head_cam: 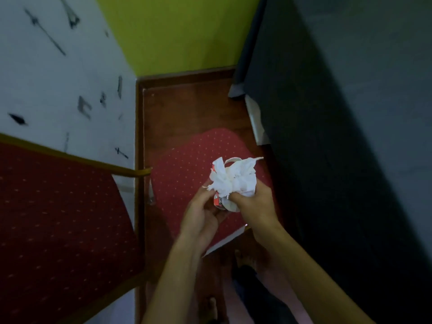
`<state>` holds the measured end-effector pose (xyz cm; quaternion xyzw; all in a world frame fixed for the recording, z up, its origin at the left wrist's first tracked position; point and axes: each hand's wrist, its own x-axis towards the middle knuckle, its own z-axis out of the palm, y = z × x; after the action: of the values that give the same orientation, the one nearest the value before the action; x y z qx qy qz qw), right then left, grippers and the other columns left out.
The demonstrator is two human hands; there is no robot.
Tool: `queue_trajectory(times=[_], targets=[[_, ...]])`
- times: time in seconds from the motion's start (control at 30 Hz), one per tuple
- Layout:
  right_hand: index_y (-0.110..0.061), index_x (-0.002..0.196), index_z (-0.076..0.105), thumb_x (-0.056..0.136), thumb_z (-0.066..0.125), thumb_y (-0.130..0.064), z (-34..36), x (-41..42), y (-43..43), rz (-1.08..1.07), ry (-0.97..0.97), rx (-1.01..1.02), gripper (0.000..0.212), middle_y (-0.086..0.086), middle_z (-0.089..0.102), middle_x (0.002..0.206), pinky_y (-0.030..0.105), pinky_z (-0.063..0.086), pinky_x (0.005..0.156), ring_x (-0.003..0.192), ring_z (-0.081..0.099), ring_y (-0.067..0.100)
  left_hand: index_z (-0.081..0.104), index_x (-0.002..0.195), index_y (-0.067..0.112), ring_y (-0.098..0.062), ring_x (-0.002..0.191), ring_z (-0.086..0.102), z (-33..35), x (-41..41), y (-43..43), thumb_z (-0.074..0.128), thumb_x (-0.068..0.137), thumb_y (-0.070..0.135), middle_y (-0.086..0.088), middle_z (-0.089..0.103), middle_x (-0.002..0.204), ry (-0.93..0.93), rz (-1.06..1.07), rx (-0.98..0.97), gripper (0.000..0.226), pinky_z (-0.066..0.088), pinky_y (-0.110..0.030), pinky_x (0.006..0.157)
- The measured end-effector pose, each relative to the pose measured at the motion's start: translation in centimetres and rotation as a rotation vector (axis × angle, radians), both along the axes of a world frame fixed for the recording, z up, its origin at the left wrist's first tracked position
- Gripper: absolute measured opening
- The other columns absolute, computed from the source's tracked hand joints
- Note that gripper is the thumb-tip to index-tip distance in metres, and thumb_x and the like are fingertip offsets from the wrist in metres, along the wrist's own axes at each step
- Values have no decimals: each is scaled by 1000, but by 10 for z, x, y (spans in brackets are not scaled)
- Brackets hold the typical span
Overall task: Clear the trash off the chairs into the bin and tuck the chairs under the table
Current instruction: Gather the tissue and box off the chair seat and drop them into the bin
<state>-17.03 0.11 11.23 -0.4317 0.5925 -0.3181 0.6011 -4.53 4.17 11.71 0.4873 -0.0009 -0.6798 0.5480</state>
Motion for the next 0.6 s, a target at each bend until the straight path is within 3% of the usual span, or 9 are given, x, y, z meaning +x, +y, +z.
queue_trajectory(times=[0.13,0.2,0.33,0.43,0.5,0.6], targets=[[-32,101,75,76,84,-14,86,-16,41,-66,-12,-56,32,-13,80,97,29,61,83,97,76,9,73,113,14,-19,90,71,84,-11,29,68,73,19,-8,76,107,-48,-115,-121,41,60,-35,76],[-25,111,76,69,84,-23,120,-31,64,-112,-13,-63,42,-4,80,103,39,62,86,98,76,15,72,116,14,-17,83,72,117,-23,46,69,73,20,-7,77,103,-69,-193,-172,43,60,-32,69],[-23,108,76,69,83,-28,164,-72,116,-234,15,-77,40,2,80,97,32,54,64,82,72,19,67,129,10,-24,100,70,156,-59,76,71,81,18,-15,72,122,-80,-367,-218,48,58,-43,88],[-25,101,75,73,85,-19,187,-111,153,-385,45,-90,30,-3,80,93,32,60,70,85,76,15,69,126,9,-33,112,64,167,-101,95,70,87,21,-20,69,126,-129,-481,-191,41,49,-51,98],[-25,99,74,74,86,-16,200,-139,177,-474,55,-98,28,-5,79,90,28,59,68,83,75,11,69,124,5,-36,109,63,174,-134,107,68,88,21,-23,68,125,-152,-541,-169,40,53,-49,88],[-22,100,74,74,85,-18,212,-184,212,-597,79,-104,28,-5,79,92,29,57,72,85,74,10,70,121,2,-29,96,69,189,-186,127,65,90,17,-20,71,114,-156,-661,-141,35,59,-33,67]])
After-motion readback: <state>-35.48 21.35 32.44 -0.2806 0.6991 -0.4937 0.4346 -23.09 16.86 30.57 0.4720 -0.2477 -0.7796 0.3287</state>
